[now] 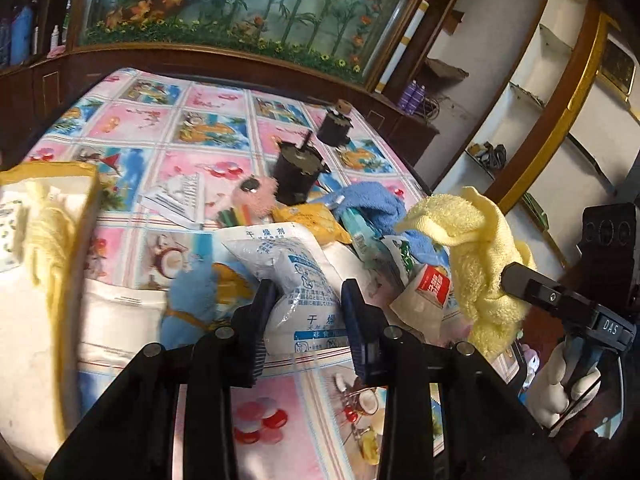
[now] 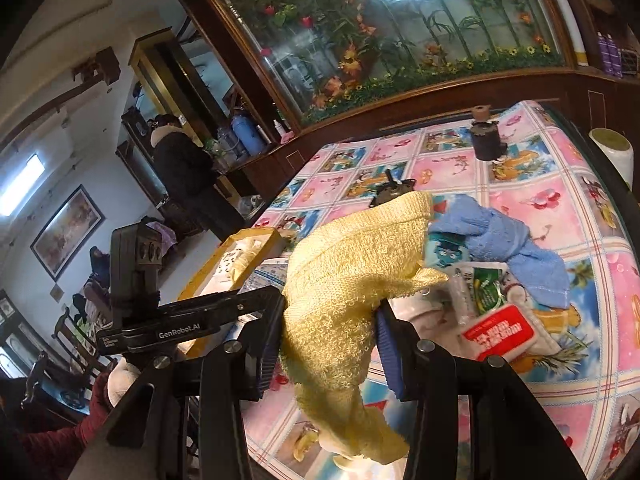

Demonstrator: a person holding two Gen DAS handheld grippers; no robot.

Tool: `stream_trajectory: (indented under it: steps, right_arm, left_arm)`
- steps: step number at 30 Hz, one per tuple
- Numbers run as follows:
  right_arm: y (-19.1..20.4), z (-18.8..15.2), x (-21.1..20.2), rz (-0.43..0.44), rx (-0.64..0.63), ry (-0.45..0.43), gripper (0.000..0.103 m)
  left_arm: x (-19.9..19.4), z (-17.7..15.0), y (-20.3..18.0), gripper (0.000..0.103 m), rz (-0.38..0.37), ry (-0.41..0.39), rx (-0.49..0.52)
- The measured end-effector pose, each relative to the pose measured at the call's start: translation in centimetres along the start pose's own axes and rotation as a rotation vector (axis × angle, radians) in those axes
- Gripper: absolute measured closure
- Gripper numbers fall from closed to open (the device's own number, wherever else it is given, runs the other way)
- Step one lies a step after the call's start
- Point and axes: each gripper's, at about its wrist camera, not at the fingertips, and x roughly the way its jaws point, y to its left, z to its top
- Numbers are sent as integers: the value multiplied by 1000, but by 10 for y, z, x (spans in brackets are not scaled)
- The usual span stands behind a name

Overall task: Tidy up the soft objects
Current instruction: 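Carry white packet and yellow towel into the box and open both tools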

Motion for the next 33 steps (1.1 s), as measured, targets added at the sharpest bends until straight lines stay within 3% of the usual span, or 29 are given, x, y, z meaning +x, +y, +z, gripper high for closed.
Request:
stream_trajectory:
  steps: [8, 12, 17, 23, 28, 30, 32, 33]
  right_arm:
    - [83, 37, 40, 183, -79, 34, 58]
    - [128, 52, 74, 265, -103, 67, 59]
    - [177, 64, 132, 323, -119, 138, 59]
    - [208, 51, 220, 299, -108, 266, 59]
    - [206, 31, 288, 230, -76, 362, 58]
    - [204, 28, 305, 194, -75, 380, 57]
    - [196, 24, 320, 172, -69, 408, 54]
    - [193, 22, 326, 155, -64, 417, 53]
  left_arm:
    - [-74, 13, 80, 72, 214, -115, -45]
    - [-81, 14, 125, 72, 306, -116, -79]
    - [-65, 15, 171, 72, 368, -75, -133]
    - [-37, 9, 215, 72, 413, 10, -198]
    - [-36, 4, 233, 71, 421, 22, -261]
    - [-46, 2, 238, 63, 389, -3, -292]
    - [-59, 1, 243, 45, 374, -34, -324]
    - [-66, 0, 243, 44, 374, -55, -333]
